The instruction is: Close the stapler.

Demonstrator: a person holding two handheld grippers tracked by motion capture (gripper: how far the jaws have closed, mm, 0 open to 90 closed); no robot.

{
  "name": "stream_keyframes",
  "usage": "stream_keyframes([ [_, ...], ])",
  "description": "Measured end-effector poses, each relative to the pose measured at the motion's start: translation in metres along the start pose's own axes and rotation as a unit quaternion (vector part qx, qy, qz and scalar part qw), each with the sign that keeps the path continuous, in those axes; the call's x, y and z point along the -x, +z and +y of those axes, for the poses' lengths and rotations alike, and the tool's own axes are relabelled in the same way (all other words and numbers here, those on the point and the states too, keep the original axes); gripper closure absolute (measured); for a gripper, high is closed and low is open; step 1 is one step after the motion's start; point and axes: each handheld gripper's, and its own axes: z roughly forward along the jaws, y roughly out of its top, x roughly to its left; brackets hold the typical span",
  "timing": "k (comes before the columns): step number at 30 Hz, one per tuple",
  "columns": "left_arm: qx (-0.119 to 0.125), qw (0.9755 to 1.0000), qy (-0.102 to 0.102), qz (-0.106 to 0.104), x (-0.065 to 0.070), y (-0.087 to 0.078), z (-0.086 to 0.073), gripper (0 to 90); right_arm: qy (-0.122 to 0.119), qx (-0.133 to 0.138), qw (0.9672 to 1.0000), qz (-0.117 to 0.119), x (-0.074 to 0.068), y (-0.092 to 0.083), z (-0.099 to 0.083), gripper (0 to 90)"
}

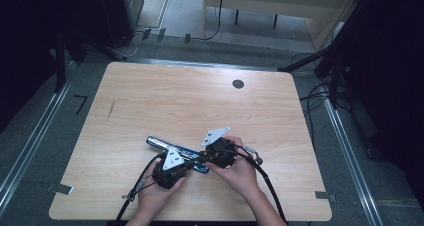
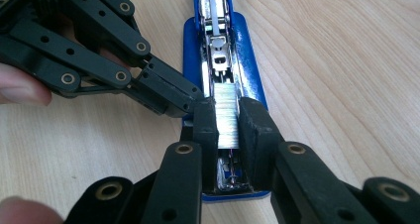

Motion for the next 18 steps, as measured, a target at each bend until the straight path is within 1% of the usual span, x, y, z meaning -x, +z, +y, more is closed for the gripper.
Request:
stream_keyframes([
  [2,0.000,1.0000,0.000,0.000,0.0001,0.0000,0.0000,90.0,-0.007,-0.001,1.0000,-0.004,-0.0013,0.0003,0.0004,79.5],
  [9,0.000,1.0000,0.000,0.000,0.0000,0.0001,0.0000,90.0,-0.011,-0.005,0.9999,-0.007,-0.0021,-0.0002,0.0007,79.6],
  [12,0.000,1.0000,0.000,0.000,0.0000,0.0000,0.0000,90.0,-0.019,-0.008,0.9997,-0.011,-0.0026,-0.0002,0.0014,79.6],
  [18,0.000,1.0000,0.000,0.000,0.0000,0.0000,0.0000,90.0,-0.022,-0.009,0.9997,-0.007,-0.0019,-0.0001,0.0017,79.6],
])
